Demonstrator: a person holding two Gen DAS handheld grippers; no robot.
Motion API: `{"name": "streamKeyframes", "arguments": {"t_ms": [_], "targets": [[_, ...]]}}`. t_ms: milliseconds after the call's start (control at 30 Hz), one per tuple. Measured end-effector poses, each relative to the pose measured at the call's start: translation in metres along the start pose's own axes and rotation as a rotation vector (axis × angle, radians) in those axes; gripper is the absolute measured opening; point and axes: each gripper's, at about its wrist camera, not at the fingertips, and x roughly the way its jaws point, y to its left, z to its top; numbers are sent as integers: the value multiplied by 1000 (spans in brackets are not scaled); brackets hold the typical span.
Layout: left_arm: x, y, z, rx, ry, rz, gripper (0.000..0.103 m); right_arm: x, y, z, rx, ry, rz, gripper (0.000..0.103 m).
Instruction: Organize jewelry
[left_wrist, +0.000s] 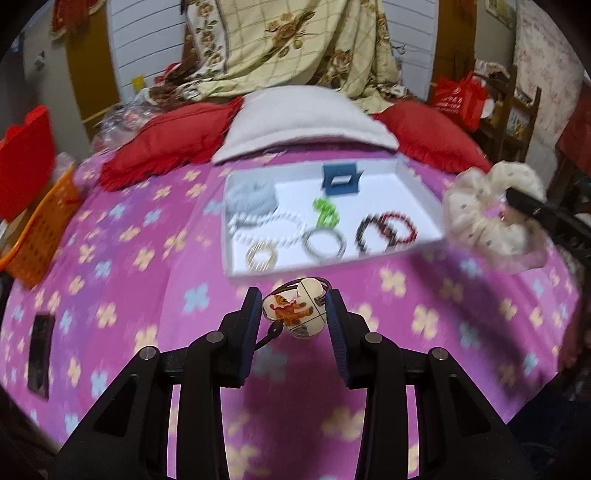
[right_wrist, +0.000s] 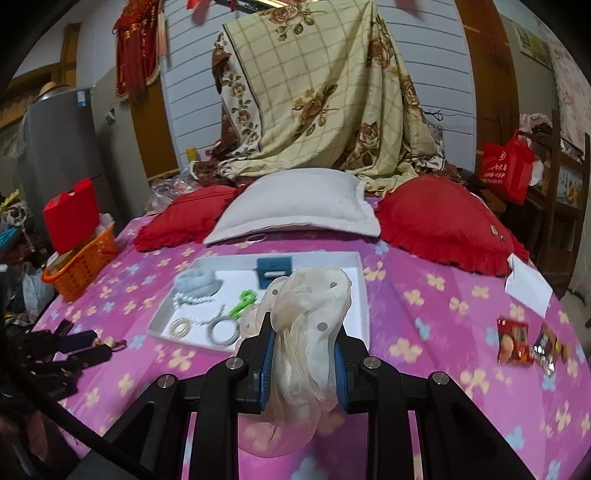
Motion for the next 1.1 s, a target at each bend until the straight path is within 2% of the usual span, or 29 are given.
{"name": "streamKeyframes", "arguments": {"t_ms": [200, 300, 467, 633, 733, 767, 800, 833, 867, 933, 1100], "targets": [[44, -9, 62, -17, 23, -90, 35, 60, -18, 34, 17, 59, -11, 26], [75, -12, 87, -17, 21, -83, 35, 98, -27, 45, 46, 104, -1, 26], [144, -5, 123, -63, 104, -98, 34, 154, -38, 50, 104, 166, 23, 26], [191, -5, 138, -36, 133, -43, 35, 189, -42, 46, 126, 214, 30, 26], [203, -3, 140, -35, 144, -41, 36, 199, -42, 42, 124, 227, 25, 26], [206, -1, 140, -43, 150, -54, 37, 201, -41, 41, 125, 233, 24, 29], [207, 0, 140, -49, 154, -63, 42, 203, -42, 40, 128, 239, 23, 34], [208, 2, 140, -59, 154, -77, 48, 203, -44, 38, 134, 236, 20, 48], [206, 3, 140, -66, 150, -87, 50, 202, -45, 38, 139, 230, 15, 52], [201, 5, 141, -76, 141, -107, 53, 198, -47, 37, 150, 228, 9, 51], [171, 1, 138, -56, 111, -124, 53, 174, -54, 38, 182, 207, 16, 52]]}}
